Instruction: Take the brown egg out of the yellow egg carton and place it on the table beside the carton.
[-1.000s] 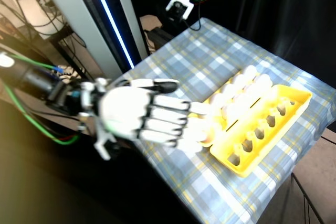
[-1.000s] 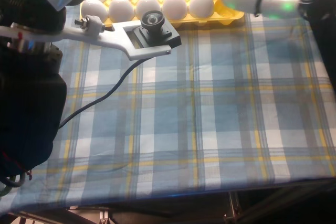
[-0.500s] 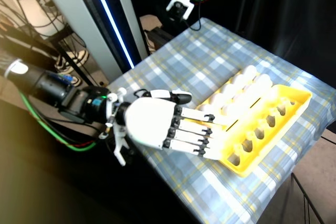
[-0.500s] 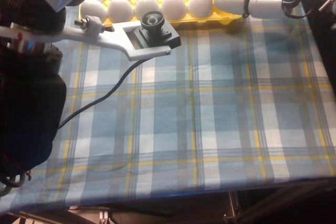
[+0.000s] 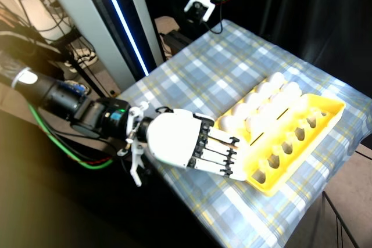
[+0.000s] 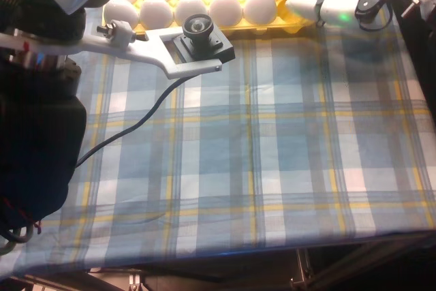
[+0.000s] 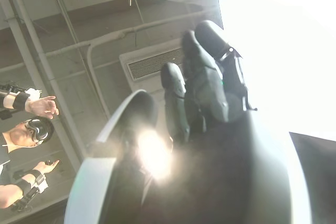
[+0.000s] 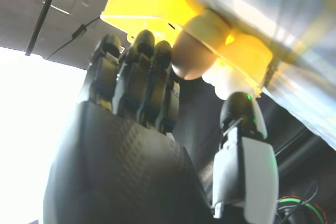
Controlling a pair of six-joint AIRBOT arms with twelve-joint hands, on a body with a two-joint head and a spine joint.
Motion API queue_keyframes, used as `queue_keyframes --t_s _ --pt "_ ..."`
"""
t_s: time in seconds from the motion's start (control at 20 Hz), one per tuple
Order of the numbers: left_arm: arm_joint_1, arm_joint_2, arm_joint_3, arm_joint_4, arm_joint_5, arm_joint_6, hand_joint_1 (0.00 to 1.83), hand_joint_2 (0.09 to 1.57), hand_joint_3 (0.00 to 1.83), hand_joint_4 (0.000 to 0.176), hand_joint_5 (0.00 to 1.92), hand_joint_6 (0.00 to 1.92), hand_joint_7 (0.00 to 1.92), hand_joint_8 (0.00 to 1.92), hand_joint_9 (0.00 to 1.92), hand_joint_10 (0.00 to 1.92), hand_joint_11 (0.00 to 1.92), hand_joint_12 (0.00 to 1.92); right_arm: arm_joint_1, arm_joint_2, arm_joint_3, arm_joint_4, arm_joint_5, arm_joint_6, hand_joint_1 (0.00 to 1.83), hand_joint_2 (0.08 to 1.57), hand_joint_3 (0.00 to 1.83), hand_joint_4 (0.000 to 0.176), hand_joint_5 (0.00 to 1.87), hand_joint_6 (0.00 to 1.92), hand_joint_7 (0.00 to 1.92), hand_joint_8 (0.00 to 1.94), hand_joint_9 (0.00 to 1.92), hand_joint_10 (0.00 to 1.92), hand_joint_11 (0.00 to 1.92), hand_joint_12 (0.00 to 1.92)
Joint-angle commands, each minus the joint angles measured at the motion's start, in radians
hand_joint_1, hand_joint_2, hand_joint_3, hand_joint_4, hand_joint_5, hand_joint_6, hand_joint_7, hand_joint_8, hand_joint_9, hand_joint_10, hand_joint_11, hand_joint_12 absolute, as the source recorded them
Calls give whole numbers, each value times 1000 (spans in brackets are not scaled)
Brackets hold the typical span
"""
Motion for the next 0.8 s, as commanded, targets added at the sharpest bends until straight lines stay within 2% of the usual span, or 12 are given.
queue_keyframes --t_s 0.0,0.15,0.2,0.25,0.35,0.4,0.5,0.6,0.65,0.7,0.75 --pt "-16 -5 -9 39 -82 -10 492 1571 247 0 483 3 315 1 516 8 243 1193 12 -5 5 2 94 -9 825 1200 0 0 746 11 869 7 731 9 259 154" --pt "-16 -5 -9 40 -82 -10 465 1571 260 0 509 12 367 6 531 7 174 1219 23 -18 26 7 74 -19 889 1198 0 0 784 9 855 0 733 3 339 211" --pt "-16 -5 -9 40 -82 -10 476 1571 267 0 489 3 356 1 487 1 109 1223 28 -25 36 10 66 -19 886 1198 0 0 791 3 857 0 747 2 328 295" --pt "-16 -5 -9 40 -82 -10 453 1571 207 0 526 19 403 14 541 23 121 1225 35 -35 53 10 48 -19 880 1192 2 0 799 0 867 0 758 0 316 406" --pt "-16 -5 -9 40 -82 -10 425 1571 216 0 533 19 367 0 532 8 226 1151 44 -48 76 10 25 -18 911 1169 0 0 808 0 909 0 845 2 415 663" --pt "-16 -5 -9 40 -82 -10 483 1571 215 0 530 16 330 2 541 8 270 1169 47 -54 86 11 17 -17 957 1148 0 0 787 0 932 5 881 8 480 707" --pt "-16 -5 -9 40 -82 -10 552 1571 230 0 529 14 354 5 587 18 286 1198 49 -58 92 11 14 -11 972 1143 0 0 784 0 936 5 879 5 477 702" --pt "-16 -5 -8 40 -82 -10 524 1571 225 0 509 8 362 1 604 13 334 1228 51 -59 92 11 14 -11 1020 1127 0 0 812 7 959 8 915 13 536 742" --pt "-16 -5 -8 40 -82 -10 485 1571 247 0 457 1 318 0 565 2 316 1258 51 -59 92 11 14 -9 1079 1126 2 0 927 803 989 8 958 9 575 796" --pt "-16 -5 -8 40 -82 -10 428 1571 262 0 431 0 297 0 491 0 210 1270 52 -59 91 10 14 -7 1089 1149 2 0 902 1043 992 3 974 6 594 807" --pt "-16 -5 -8 40 -82 -10 389 1571 245 0 457 11 355 11 478 0 120 1306 53 -59 90 8 15 -4 1192 1140 0 0 880 1062 1041 752 991 2 634 767"
